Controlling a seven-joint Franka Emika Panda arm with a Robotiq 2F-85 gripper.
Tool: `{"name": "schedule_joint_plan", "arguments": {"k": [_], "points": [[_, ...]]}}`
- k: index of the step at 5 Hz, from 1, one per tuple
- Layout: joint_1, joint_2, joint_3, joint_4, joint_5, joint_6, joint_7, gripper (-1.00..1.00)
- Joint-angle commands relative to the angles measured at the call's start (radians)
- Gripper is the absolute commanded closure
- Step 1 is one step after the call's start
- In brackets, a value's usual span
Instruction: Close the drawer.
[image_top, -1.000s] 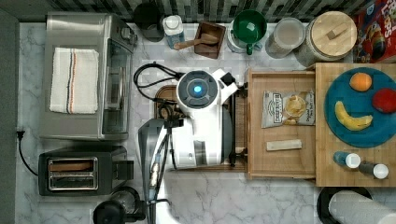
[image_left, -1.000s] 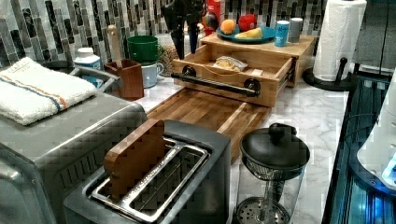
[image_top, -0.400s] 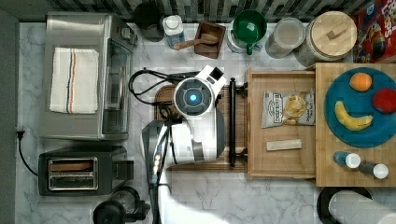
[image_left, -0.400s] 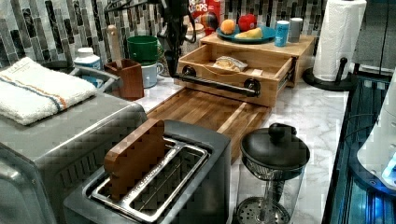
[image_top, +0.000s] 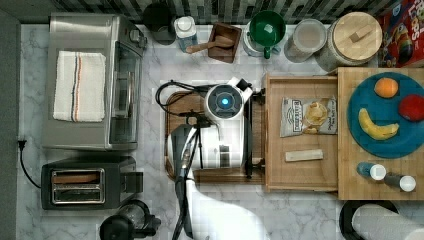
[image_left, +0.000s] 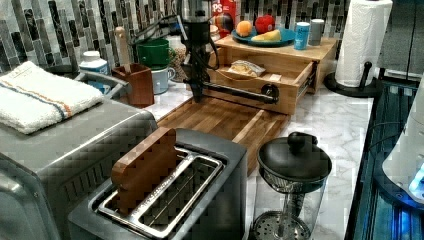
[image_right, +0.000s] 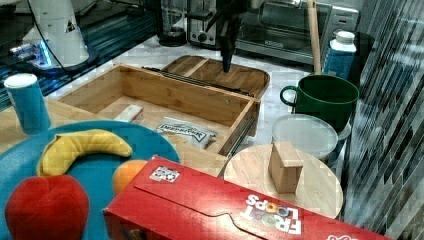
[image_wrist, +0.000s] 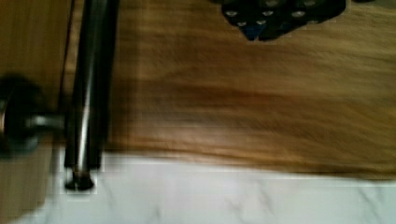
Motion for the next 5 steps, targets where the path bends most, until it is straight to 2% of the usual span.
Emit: {"name": "schedule_joint_plan", "arguments": {"k": [1,2,3,5], "points": [[-0.043,-0.041,-0.020,-0.028,-0.008,0.015,-0.117,1.00],[-0.086,-0.028,-0.029,-0.019,-0.007,0.043,-0.199,1.00],[-0.157,-0.022,-0.009,-0.009,-0.006,0.037,-0.278,1.00],[-0.221,-0.022,-0.048,-0.002,-0.006,0.069,-0.368,1.00]]}}
